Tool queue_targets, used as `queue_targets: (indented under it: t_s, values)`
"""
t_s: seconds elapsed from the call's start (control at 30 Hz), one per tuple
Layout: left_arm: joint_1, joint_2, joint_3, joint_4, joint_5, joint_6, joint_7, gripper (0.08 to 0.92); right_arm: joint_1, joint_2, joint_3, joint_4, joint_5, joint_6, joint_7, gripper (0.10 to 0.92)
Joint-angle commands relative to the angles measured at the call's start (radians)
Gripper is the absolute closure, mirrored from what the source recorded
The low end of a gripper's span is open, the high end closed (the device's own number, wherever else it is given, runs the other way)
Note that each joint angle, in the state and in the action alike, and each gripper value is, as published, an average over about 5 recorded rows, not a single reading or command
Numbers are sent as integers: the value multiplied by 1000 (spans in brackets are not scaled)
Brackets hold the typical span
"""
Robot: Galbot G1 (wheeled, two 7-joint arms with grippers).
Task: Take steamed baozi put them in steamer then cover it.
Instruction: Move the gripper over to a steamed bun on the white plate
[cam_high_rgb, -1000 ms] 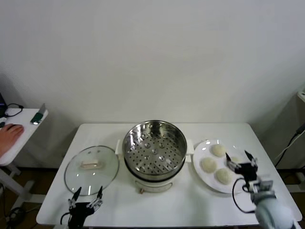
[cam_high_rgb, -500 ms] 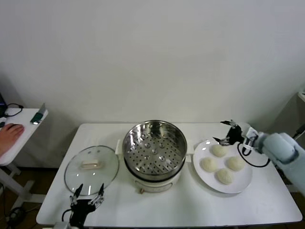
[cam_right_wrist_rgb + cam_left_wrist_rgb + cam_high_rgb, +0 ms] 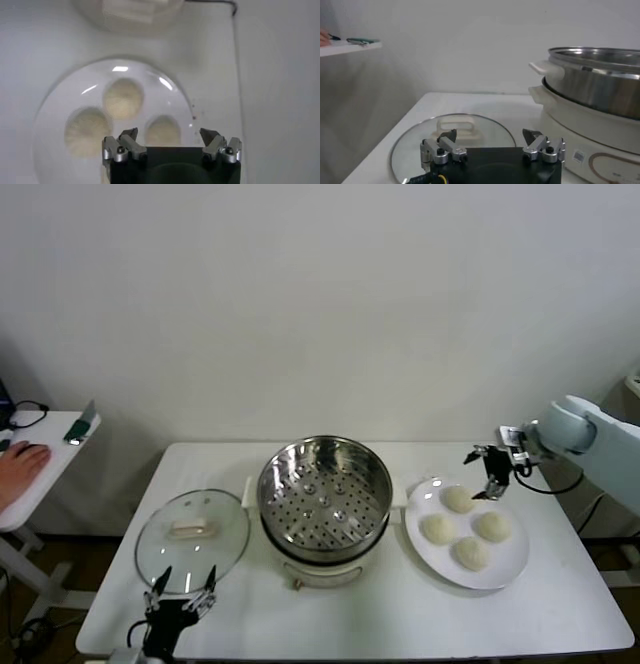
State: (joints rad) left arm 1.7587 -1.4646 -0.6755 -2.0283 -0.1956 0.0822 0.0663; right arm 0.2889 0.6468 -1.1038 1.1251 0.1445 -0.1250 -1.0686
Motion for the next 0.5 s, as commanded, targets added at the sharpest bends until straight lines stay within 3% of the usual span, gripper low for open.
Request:
queue_targets:
  t_s: [0.03, 0.5]
  values:
    - [3, -1, -4, -4, -2, -3, 0, 177, 37, 155, -114, -235, -34, 23, -64, 203]
    - [19, -10, -8, 3, 0, -14, -1, 177, -157, 257, 105, -381, -125, 53, -21, 203]
